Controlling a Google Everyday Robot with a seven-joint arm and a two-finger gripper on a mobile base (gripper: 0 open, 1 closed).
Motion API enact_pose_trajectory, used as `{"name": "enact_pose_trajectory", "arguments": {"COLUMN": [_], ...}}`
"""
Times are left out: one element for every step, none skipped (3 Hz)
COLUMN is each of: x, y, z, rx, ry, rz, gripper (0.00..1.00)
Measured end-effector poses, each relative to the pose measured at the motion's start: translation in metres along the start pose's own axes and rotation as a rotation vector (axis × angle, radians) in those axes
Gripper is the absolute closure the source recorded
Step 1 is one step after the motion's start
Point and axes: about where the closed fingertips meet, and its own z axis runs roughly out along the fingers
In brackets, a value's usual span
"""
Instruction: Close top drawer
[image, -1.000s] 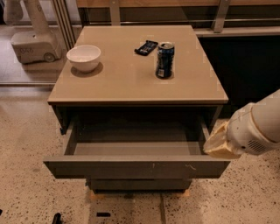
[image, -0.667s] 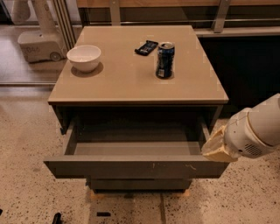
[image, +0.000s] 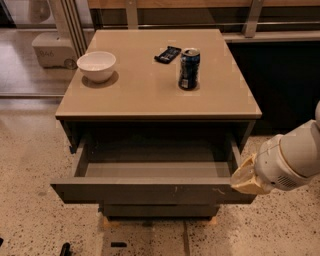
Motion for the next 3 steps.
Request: {"name": "enact_pose_trajectory", "arguments": {"x": [0.018, 0.033, 0.033], "y": [0.015, 0.030, 0.030], "z": [0.046, 0.115, 0.114], "rx": [-0.036, -0.071, -0.072], "ry": [-0.024, -0.092, -0.092], "rz": [-0.033, -0.062, -0.062], "gripper": [1.00, 1.00, 1.00]}}
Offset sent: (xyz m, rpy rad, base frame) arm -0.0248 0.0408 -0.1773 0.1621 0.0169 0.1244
